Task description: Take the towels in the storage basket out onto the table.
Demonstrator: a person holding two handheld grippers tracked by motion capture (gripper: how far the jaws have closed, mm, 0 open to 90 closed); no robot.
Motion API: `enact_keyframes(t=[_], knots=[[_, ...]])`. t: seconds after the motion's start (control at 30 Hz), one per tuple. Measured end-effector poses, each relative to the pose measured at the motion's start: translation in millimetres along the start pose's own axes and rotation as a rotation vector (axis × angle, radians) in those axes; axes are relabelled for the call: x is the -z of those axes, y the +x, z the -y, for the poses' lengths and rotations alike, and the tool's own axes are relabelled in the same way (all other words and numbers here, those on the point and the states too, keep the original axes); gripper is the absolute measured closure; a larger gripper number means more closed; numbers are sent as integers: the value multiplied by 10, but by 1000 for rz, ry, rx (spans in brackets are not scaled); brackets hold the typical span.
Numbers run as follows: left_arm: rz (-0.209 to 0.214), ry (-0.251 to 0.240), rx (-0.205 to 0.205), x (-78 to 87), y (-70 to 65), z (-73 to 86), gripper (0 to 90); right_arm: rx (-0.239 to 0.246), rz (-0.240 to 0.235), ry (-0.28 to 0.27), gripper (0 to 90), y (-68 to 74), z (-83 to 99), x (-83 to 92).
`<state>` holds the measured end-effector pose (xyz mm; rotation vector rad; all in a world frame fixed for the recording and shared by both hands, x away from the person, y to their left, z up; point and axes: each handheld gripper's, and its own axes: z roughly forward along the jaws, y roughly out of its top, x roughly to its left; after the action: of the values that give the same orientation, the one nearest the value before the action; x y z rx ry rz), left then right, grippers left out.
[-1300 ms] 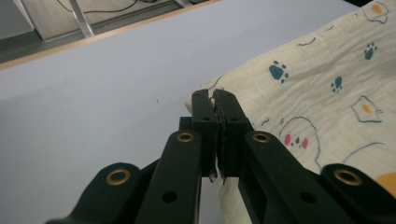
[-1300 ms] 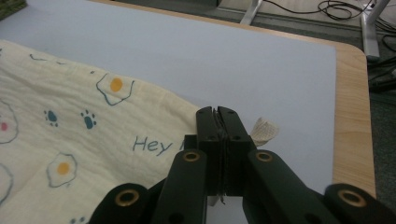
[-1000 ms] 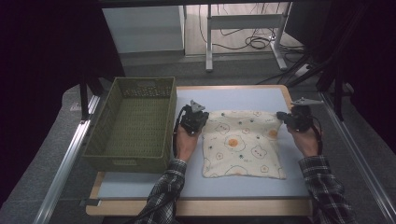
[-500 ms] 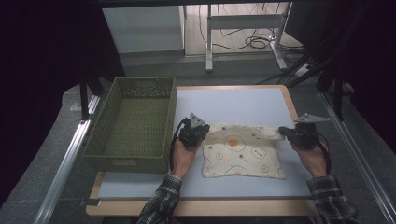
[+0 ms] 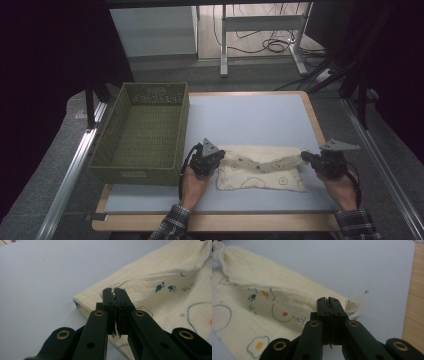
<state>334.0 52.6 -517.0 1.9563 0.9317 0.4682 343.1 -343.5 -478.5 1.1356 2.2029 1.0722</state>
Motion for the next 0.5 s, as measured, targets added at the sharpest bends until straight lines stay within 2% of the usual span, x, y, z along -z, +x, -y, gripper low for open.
enact_keyframes(t=[0.3,0.37,0.5], knots=[[20,-21,-10,172,-105,138,875,38,-2,10,884,147,180,125],[19,-13,-23,172,-134,171,874,41,-3,13,883,165,222,135],[28,4,-22,158,-175,249,872,35,-7,29,878,178,306,111]])
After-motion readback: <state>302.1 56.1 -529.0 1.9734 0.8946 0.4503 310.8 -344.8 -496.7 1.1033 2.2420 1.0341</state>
